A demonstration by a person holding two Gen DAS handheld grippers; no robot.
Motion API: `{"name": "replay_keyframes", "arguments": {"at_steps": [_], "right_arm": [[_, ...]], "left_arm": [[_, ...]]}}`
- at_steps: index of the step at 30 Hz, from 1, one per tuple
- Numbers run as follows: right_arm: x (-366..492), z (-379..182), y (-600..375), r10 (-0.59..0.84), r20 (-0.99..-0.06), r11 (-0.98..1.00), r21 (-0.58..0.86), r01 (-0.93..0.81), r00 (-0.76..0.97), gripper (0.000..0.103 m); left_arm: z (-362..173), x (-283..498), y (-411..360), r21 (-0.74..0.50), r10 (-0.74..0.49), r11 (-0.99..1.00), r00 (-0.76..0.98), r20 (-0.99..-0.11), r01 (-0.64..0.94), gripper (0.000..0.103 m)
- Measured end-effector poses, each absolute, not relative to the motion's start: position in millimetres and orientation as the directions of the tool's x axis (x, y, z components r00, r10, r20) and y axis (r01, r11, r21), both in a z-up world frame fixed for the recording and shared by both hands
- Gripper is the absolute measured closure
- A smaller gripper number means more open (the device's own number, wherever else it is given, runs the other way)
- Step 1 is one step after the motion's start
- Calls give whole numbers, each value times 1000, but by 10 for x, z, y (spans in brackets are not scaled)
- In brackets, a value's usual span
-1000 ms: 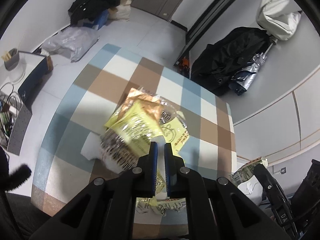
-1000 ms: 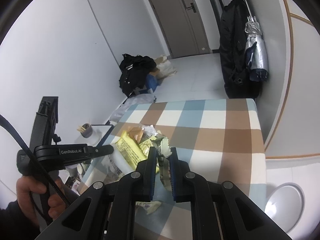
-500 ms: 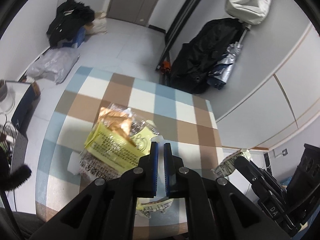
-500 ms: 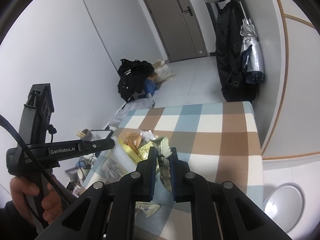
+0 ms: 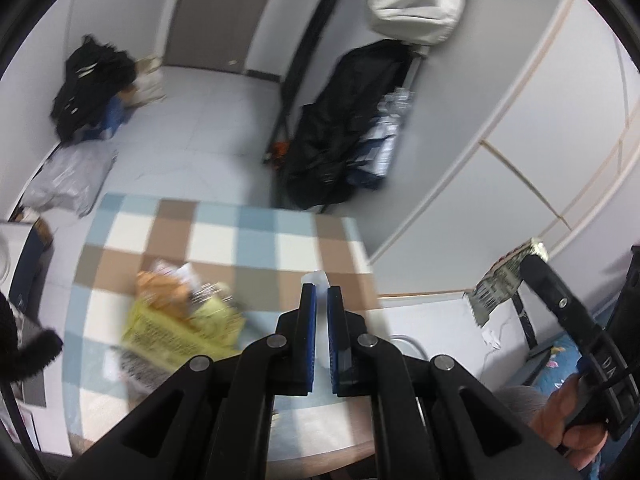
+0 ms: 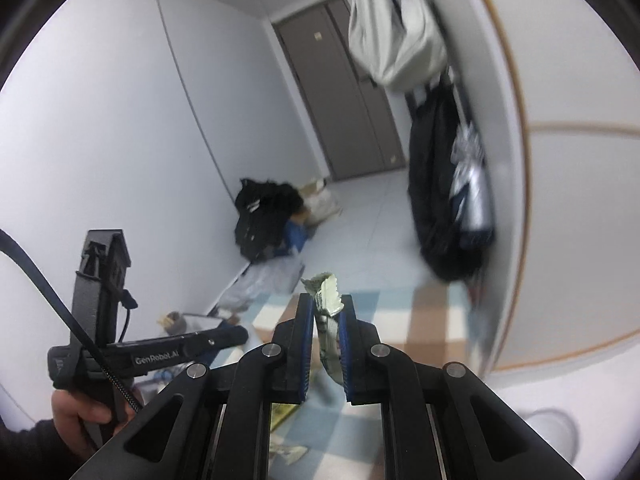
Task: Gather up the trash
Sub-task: 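Carry both tools over the white bin and open them to drop the wrappers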
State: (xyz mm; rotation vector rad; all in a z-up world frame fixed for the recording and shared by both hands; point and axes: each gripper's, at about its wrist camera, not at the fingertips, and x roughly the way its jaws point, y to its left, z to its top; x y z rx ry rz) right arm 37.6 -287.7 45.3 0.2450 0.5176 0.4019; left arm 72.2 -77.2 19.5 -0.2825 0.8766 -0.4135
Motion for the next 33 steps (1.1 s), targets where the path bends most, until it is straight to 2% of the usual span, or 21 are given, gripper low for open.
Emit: {"name": "replay_keyframes", "arguments": {"at_steps": [8,15,22,28,33], "right_arm": [[143,831,-3633,323,-386,928,308,-209,864,92],[-93,722,-4425,166,-423,949,315,-27,891,92],[-237,223,-5140,79,-511,916,375,140,856,92],[-204,-424,-5569,112,-603,854,464,234,790,92],[-103,-951,-5777,154,-641,805,522,280,752,92]], "left_arm": [[426,814,-1523,-410,-557,829,509,-656,379,101],[386,859,-2256,-417,-624,767,420,-659,487,101],[119,884,-2972,-416,-648,703,279,-708,577,101],[-268,900,-3462,-385,-614,668,179,-769,638,101],[-645,911,-3770,-351,-555,655,111,-825,669,101]]}}
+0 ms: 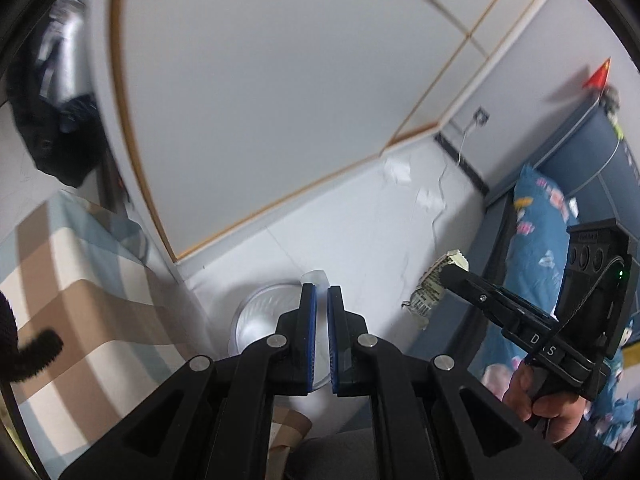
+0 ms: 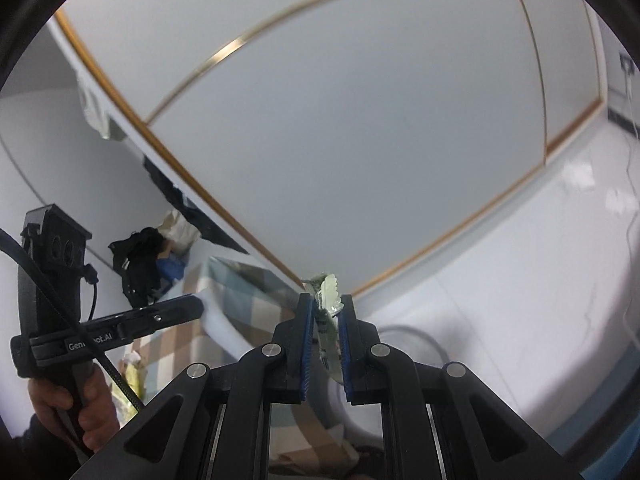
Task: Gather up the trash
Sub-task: 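Carry both tools over the white bin and open them to drop the wrappers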
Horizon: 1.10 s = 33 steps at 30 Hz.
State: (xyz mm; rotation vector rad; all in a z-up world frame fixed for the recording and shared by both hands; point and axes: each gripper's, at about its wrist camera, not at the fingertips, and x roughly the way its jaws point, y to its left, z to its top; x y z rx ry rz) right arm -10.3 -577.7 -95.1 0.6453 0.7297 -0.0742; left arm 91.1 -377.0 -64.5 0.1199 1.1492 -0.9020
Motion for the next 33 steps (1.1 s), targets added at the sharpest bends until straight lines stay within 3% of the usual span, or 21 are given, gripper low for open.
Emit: {"name": "replay_keyframes", "arguments": {"at_steps": [17,33], "right_arm": [[223,-2451,-5929,302,-759,685,594,422,577,90],[71,-2722,-5927,326,-787,678,581,451,524,81]], "left_arm": [[-1443,1014,-4241,-294,-362,663,-48,-931,688,101],[-1759,1015,-4376,-293,-268,673,-146,-952,679,99]]}}
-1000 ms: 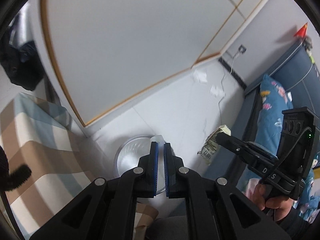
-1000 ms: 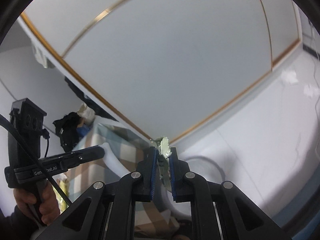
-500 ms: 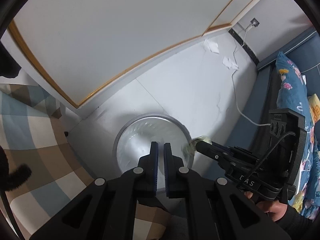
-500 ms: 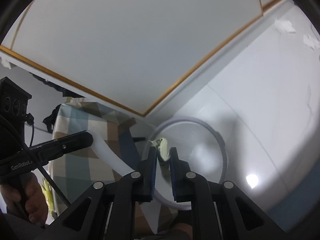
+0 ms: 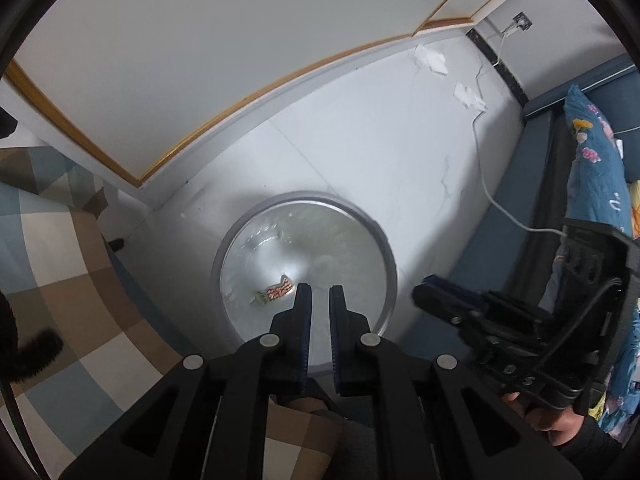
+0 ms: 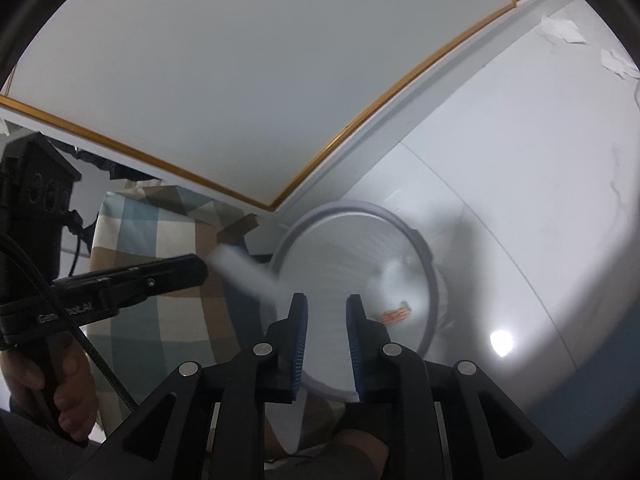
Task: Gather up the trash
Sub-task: 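Carry both tools over the white bin and open them to drop the wrappers, then bring both open tools back from the bin to the table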
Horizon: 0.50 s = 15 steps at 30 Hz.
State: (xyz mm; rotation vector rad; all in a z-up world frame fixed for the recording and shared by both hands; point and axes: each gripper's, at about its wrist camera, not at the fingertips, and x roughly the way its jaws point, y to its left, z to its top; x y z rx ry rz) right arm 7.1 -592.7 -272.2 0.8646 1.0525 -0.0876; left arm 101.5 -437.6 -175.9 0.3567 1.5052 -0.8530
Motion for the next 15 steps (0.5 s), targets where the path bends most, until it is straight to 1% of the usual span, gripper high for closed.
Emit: {"name": "replay_keyframes", "arguments": {"at_steps": [1,7,9,10,11,12,13,14,15], "right_arm": [[44,-2708,-5946,317,-790,679,575,456,525,80],[-45,-2649,-6024,290,-791,670,570,476,539,73],[-61,-2630,-6034,288,-791,671,569,476,539,72],[-66,-2621,-6034,287,-792,673,567,475,539,71],[-69,-2609,-6031,285,-793,675,565,474,539,70],[-70,-2593,-6026,283,-792,677,564,472,540,68],[-62,-2584,-6009,282,-792,679,564,471,542,67],[-54,-2565,-5993,279,-792,680,562,471,542,65],[-52,-2542,-5985,276,-792,682,560,470,544,63]], "left_arm": [[-1774,1006,-4388,-295,-262,671,-154,-953,680,96],[-1783,966,-4358,-292,-249,676,-162,-955,677,95],[-1750,960,-4321,-285,-254,680,-148,-956,675,93],[-1731,956,-4303,-276,-253,686,-135,-958,674,85],[-1691,958,-4268,-266,-256,693,-116,-960,670,75],[-1665,966,-4241,-265,-265,700,-104,-959,663,69],[-1626,972,-4209,-259,-275,707,-82,-958,657,60],[-1586,983,-4170,-252,-284,715,-58,-957,652,55],[-1538,989,-4133,-244,-293,724,-33,-956,646,53]]}}
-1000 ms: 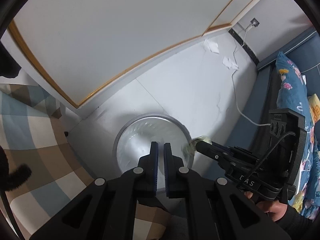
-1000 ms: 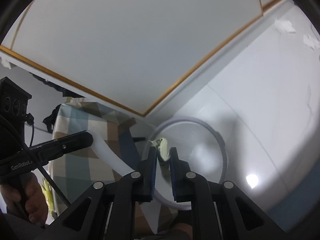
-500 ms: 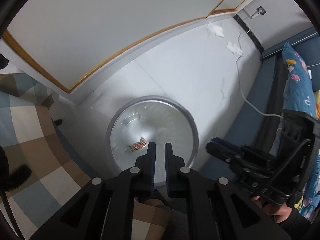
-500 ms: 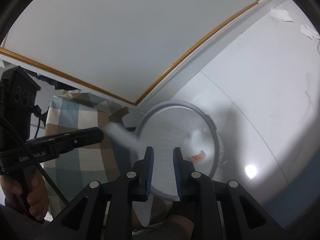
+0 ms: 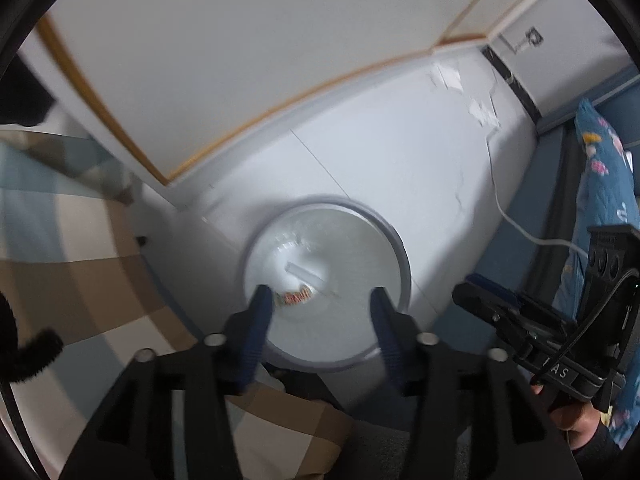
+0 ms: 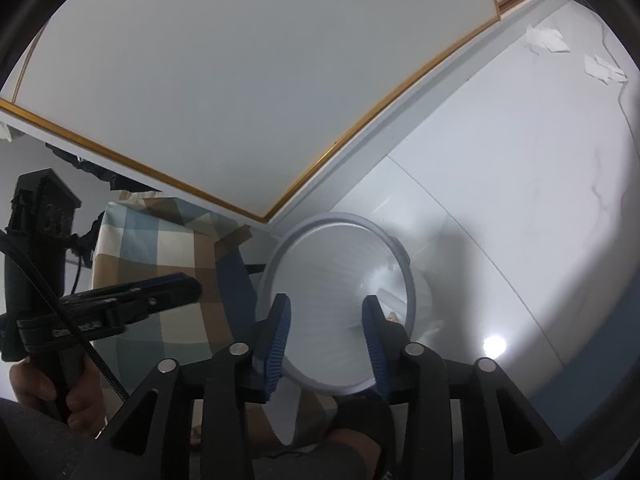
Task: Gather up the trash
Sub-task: 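Bring both open tools back from the bin to the table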
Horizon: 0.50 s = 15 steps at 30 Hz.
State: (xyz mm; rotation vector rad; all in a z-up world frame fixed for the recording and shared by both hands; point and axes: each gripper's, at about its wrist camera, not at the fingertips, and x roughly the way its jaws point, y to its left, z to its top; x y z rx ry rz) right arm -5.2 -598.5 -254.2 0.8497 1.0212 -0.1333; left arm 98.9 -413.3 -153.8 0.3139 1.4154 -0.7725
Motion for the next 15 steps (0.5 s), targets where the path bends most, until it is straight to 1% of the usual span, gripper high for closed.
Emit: {"name": "replay_keyframes", "arguments": {"at_steps": [3,7,9,13,15], "right_arm": [[-57,-2462,-5974,271,-789,686,560,465,551,60],[-63,-2284,-5930,247,-786,703,548,453,566,52],[-60,-2195,-5916,237,-784,710,542,449,573,47],[-61,-1930,-5870,205,-771,731,530,429,604,47],[-60,-1764,-5832,184,-762,749,518,414,621,47]], "left_arm": [[-1410,1017,-4019,-230,-311,749,24,-950,622,52],[-1217,1063,-3847,-210,-329,783,104,-938,585,50],[-1125,1072,-3776,-179,-322,801,158,-934,572,49],[-894,1060,-3591,-151,-329,828,250,-910,540,42],[-768,1031,-3502,-119,-311,849,303,-901,515,40]]}}
